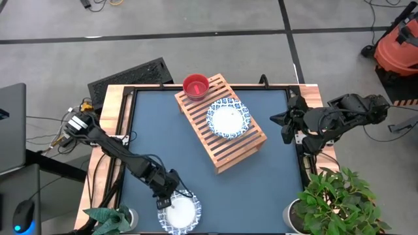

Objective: Place and stack bowls onto a shelf
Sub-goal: Stack the white bowl on top of the stacked white bowl on the shelf

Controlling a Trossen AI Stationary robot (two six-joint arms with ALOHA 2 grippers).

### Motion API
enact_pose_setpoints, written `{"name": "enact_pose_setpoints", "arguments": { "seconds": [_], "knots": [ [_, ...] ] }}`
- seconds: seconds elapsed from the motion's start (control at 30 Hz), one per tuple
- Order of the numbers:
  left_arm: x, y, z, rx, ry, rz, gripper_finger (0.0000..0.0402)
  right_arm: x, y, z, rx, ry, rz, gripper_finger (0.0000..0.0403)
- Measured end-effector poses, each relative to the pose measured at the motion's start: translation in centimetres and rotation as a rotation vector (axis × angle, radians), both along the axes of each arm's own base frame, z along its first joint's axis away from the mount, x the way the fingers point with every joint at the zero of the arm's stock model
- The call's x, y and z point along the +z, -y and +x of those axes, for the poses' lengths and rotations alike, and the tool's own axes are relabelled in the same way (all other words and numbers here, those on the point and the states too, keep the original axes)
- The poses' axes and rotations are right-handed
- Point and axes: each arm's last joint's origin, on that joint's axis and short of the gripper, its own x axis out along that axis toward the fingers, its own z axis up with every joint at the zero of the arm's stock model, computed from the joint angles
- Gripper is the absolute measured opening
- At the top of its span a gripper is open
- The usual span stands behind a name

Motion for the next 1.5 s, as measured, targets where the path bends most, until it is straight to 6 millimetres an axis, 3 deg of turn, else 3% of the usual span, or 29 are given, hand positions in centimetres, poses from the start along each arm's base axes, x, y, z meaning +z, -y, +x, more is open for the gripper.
{"name": "enact_pose_setpoints", "arguments": {
  "seconds": [0.17,0.43,0.67,0.83,0.97,1.17,1.5],
  "knots": [
    [1.0,-0.2,0.1,0.004,0.006,0.051,0.0152,0.0,0.0,0.0,0.000,0.001,0.001,0.0036],
    [1.1,-0.2,0.6,-0.010,0.097,0.131,0.0152,0.0,0.0,0.0,-0.001,0.004,0.003,0.0036],
    [-0.6,-0.2,2.1,-0.038,0.115,0.133,0.0152,0.0,0.0,0.0,-0.014,0.008,0.021,0.0036],
    [-0.8,-0.7,2.6,-0.072,0.127,0.127,0.0149,0.0,0.0,0.0,-0.012,0.004,0.019,0.0036],
    [-0.8,-0.7,2.7,-0.082,0.119,0.101,0.0113,-0.1,0.0,-0.1,-0.010,-0.003,0.014,0.0036],
    [-0.7,-0.8,2.8,-0.085,0.135,0.111,0.0016,-0.1,0.0,-0.1,-0.010,-0.004,0.014,0.0036],
    [-0.1,-1.0,2.1,-0.009,0.051,0.042,0.0001,-0.1,0.0,-0.1,-0.008,-0.013,0.008,0.0036]
  ]
}}
